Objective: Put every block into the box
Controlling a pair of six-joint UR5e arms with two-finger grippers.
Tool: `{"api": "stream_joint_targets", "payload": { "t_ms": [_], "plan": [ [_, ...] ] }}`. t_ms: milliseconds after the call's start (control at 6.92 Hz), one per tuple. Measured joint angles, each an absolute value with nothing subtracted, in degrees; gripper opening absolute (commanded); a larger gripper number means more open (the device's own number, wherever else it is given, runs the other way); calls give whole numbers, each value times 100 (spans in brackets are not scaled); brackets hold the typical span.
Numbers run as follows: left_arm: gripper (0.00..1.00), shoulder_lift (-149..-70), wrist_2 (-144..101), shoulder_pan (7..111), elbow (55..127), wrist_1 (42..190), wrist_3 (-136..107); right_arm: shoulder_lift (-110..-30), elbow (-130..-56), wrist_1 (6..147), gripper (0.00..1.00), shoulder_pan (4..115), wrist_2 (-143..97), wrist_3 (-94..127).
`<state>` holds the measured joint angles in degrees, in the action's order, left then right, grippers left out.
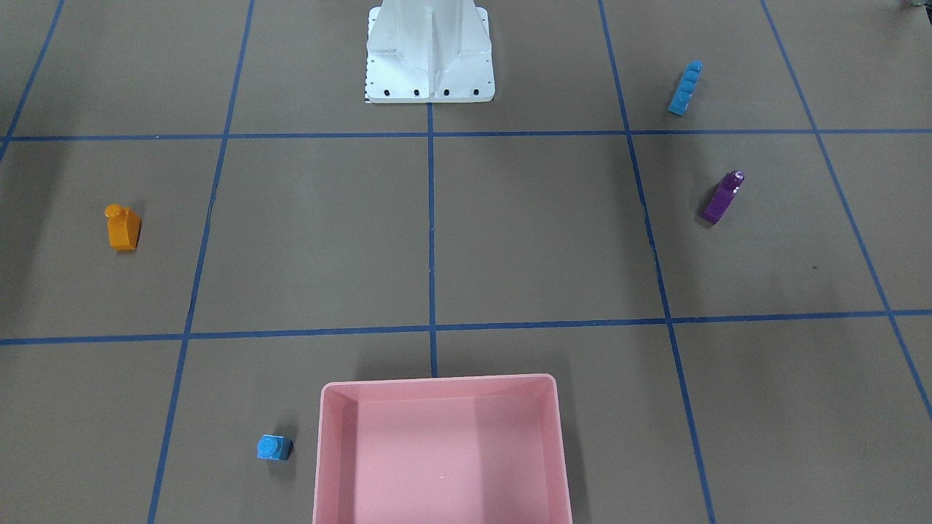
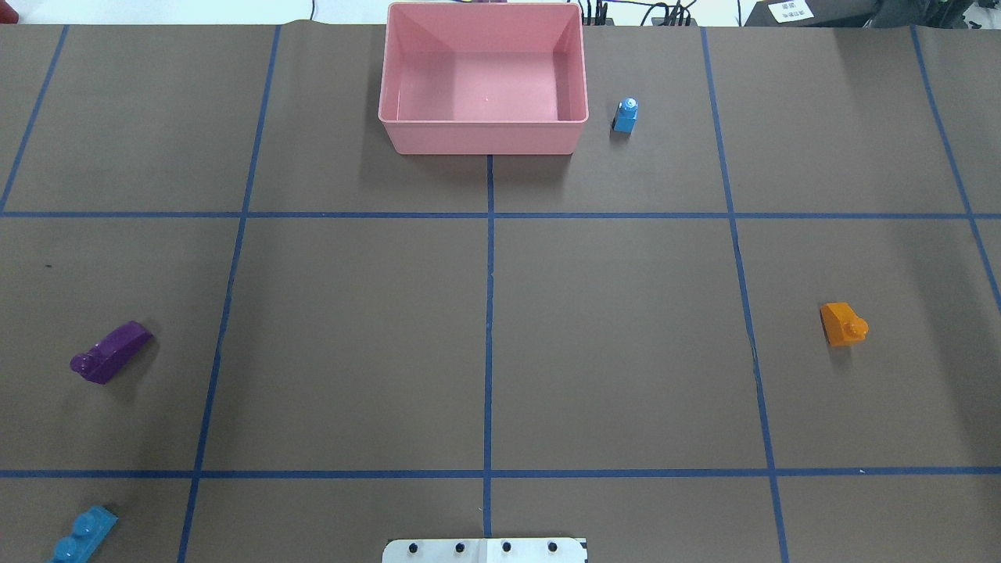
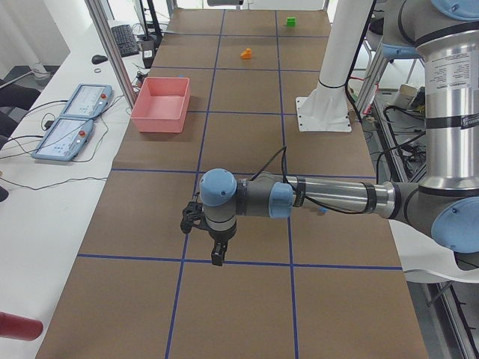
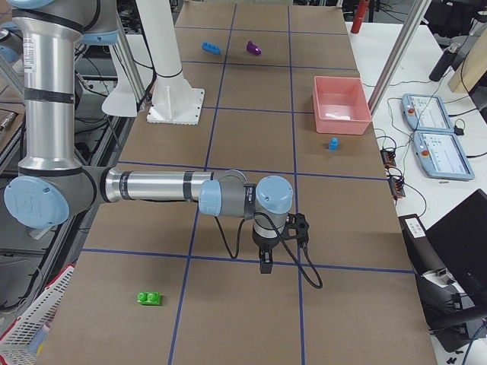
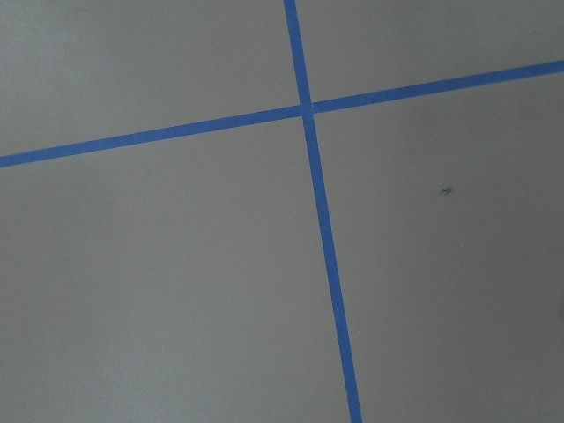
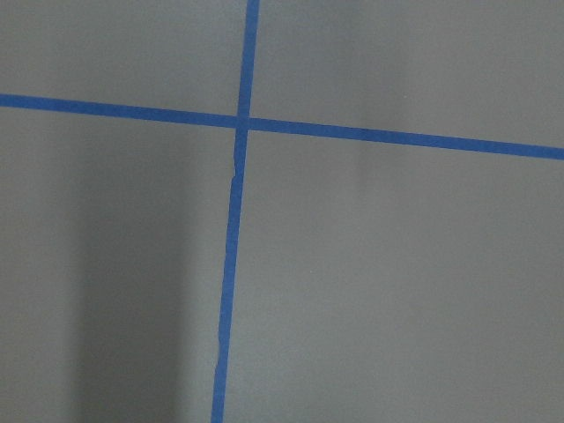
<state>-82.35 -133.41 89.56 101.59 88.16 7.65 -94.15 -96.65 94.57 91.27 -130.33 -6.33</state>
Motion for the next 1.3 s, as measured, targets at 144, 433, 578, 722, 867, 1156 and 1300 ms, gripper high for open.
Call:
{"api": "stream_joint_targets", "payload": {
  "t_ms": [144,433,578,722,867,1156,1300],
  "plan": [
    [100,-8235,-13344,8956,10172,8817,765,-9401,-9670,9457,100,9130,-13038,-634],
    [100,-8266,-13366,8954,10216,8832,771,-9314,-9831,9451,100,8984,-13091,-581],
    [100,-8356,-13389,8945,10222,8837,753,-9228,-10010,9447,100,8685,-13087,-311],
    [100,-8472,-13415,8936,10201,8840,658,-9016,-10151,9445,100,8271,-13077,199],
    [100,-8537,-13437,8935,10212,8849,538,-8739,-10223,9449,100,7914,-13095,684],
    [100,-8624,-13622,8934,10237,8879,421,-8557,-10254,9284,100,7363,-13329,1409],
    [100,-8627,-13749,8935,10233,8883,394,-8620,-10255,8767,100,7010,-13388,2186]
  ]
}}
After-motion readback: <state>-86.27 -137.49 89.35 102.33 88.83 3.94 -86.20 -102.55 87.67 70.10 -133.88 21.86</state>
